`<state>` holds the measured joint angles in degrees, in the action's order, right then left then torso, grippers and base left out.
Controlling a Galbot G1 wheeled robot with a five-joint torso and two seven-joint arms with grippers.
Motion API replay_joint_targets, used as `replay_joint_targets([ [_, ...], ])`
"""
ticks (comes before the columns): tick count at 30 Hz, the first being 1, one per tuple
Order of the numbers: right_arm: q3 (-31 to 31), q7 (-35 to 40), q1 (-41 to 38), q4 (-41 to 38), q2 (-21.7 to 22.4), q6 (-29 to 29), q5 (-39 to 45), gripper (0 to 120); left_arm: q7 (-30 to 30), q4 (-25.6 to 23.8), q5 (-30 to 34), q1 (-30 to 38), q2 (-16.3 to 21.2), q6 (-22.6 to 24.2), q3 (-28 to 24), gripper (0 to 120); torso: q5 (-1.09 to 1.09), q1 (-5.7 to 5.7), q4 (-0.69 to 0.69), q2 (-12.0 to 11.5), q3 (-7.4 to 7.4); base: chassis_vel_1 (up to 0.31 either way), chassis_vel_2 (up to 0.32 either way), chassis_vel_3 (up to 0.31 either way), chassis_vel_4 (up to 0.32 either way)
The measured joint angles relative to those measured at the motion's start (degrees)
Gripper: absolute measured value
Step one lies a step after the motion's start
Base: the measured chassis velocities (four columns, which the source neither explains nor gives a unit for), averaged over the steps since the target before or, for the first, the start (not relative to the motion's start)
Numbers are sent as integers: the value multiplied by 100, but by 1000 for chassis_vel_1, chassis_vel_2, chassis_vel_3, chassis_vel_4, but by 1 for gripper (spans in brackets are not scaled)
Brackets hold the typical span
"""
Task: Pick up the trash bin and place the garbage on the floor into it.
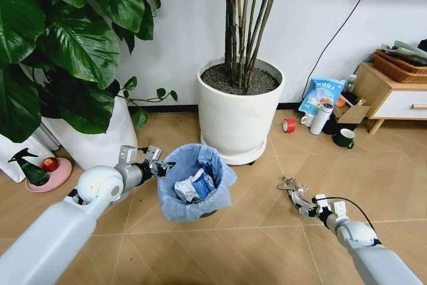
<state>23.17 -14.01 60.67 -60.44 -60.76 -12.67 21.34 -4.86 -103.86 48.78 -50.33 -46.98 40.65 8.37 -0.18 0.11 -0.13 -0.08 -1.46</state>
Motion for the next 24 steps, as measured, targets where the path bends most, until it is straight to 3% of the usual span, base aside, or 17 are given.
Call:
replay_joint_targets([
  [2, 6, 26, -9, 10, -41, -1, 0, 68, -10, -5, -2, -3, -3, -5, 0, 0, 0, 0, 0, 0, 0, 0, 0, 0, 0],
  [5, 24, 114, -12, 8, -138, -1, -4, 52, -26, -32, -9, -13, -4, -11, -5, 0, -1, 0, 0, 0, 0, 0, 0, 0, 0],
  [15, 133, 343, 17, -32, -355, 99, -26, 18, -34, -129, -16, -64, 56, -15, 12, 0, 1, 0, 0, 0, 0, 0, 0, 0, 0],
  [20, 359, 487, 213, -537, -396, 94, 31, 1, 3, -192, -18, -94, 58, -29, 16, 0, 0, 0, 0, 0, 0, 0, 0, 0, 0],
  [24, 622, 608, 527, -1300, -369, 59, 178, 0, 30, -261, -18, -126, 76, -38, 21, 0, 0, 0, -1, 0, 0, 0, 0, 0, 0],
])
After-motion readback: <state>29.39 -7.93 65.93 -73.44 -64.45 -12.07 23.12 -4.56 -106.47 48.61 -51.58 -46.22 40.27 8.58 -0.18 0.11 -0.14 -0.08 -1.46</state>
